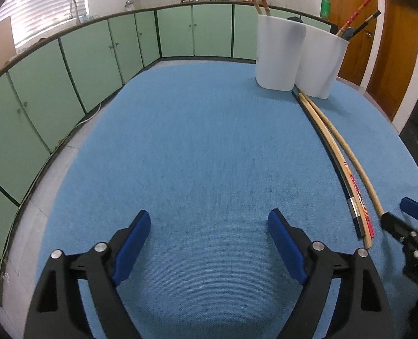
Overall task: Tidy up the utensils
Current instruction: 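Grasp a plain wooden chopstick with the right tool while the left tool grasps the black chopstick, then lift and insert the plain chopstick into the holder while the left tool inserts the black chopstick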
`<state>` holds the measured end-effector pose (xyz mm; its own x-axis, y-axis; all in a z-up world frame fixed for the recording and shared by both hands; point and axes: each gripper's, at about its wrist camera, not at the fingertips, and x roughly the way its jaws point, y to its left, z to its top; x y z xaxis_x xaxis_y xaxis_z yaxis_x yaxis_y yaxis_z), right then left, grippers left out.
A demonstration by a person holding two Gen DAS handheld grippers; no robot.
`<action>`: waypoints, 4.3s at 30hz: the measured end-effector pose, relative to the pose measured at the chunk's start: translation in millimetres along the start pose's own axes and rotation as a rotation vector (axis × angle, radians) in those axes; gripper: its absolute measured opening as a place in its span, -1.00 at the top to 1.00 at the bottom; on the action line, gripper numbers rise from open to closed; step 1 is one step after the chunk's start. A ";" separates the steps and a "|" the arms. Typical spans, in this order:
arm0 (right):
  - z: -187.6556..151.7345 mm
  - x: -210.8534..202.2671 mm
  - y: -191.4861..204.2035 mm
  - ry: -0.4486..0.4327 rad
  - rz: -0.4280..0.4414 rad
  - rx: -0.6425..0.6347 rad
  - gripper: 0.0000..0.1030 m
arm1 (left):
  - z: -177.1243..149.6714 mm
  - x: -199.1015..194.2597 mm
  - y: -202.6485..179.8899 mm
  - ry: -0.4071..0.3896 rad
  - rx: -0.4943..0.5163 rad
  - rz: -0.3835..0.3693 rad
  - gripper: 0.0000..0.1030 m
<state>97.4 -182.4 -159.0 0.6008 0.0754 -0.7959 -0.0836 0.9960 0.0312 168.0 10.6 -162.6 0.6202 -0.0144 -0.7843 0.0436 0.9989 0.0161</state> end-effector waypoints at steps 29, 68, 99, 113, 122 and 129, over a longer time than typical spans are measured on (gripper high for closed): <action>-15.0 -11.9 -50.4 -0.024 0.029 0.102 0.88 | -15.4 -7.8 -67.1 0.031 0.142 -0.140 -0.67; -17.4 -11.5 -60.1 -0.026 0.083 0.134 0.81 | -8.0 -6.6 -97.3 -0.006 0.085 -0.135 0.83; 51.4 -134.5 -62.9 -0.355 0.135 0.094 0.88 | 55.3 -142.7 -63.9 -0.339 0.096 -0.173 0.87; 119.6 -160.8 -69.8 -0.374 0.193 0.049 0.89 | 100.2 -147.4 -60.0 -0.365 0.109 -0.244 0.88; 152.0 -178.2 -61.6 -0.421 0.244 0.002 0.89 | 122.3 -152.4 -57.9 -0.396 0.122 -0.255 0.88; 198.5 -209.6 -56.3 -0.523 0.280 -0.033 0.89 | 163.4 -182.9 -56.7 -0.502 0.133 -0.280 0.88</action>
<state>134.1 -244.8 126.0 0.8634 0.3572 -0.3562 -0.3152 0.9333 0.1720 180.1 -50.6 81.2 0.8640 -0.3287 -0.3813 0.3374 0.9402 -0.0461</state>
